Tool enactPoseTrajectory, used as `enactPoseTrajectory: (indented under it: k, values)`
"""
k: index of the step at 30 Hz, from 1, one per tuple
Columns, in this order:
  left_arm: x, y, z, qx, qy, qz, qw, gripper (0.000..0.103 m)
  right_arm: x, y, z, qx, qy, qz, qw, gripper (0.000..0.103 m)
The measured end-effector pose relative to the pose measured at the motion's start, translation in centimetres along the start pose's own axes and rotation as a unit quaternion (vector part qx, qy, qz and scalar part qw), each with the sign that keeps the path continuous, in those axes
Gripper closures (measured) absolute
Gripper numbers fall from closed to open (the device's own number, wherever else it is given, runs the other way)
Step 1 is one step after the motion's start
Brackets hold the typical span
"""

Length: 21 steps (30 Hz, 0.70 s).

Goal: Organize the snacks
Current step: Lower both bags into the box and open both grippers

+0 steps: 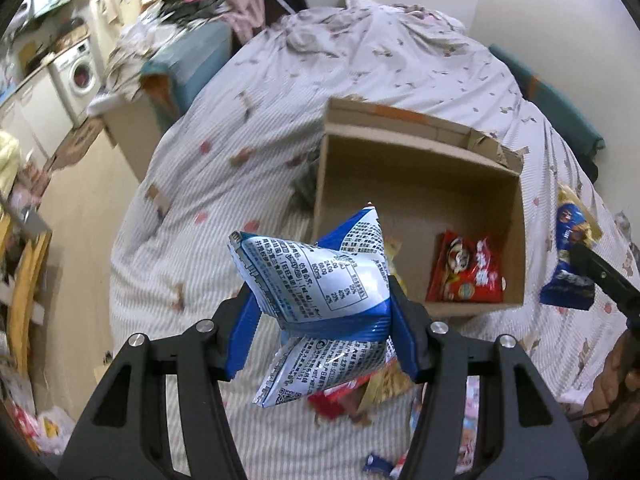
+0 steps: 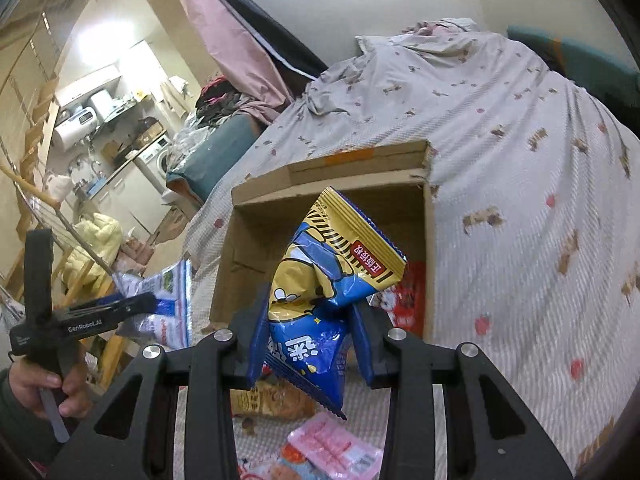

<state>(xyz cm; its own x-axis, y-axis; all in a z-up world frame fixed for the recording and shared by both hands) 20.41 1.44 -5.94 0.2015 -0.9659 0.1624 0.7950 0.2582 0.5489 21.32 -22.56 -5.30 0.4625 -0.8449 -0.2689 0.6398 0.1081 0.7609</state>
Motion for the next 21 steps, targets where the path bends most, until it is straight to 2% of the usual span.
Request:
enactPoseTrajectory:
  k: [5, 11, 21]
  values:
    - [3.2, 2.3, -2.8, 0.008, -0.021, -0.022, 0.9995, 0.048, 0.3, 1.2, -3.5, -0.014, 0.009, 0.004, 1.0, 0.065]
    - [6.5, 4.5, -6.9, 0.011, -0.028, -0.073, 0.9969, 0.048, 1.0, -0.3, -8.0, -0.048, 0.018, 0.0, 0.999, 0.065]
    - [8.4, 5.0, -12.5, -0.018, -0.039, -0.106, 0.9934, 0.048, 1.9, -2.6, -12.6, -0.1, 0.021, -0.004, 0.995, 0.065]
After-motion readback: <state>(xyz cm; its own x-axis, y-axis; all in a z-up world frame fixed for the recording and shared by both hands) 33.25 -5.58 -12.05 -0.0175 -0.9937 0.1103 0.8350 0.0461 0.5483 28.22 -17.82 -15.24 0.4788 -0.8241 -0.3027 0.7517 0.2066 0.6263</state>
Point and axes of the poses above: each gripper's, at about its wrist camera, not at the fingertips, and z roughly against the way its jaws point, x to its right, y to its top, the point moved 9 cm from there along -z, roughly the way its jaws point, and after that the axes turned 11 degrees about z, right-handed, at the moved point
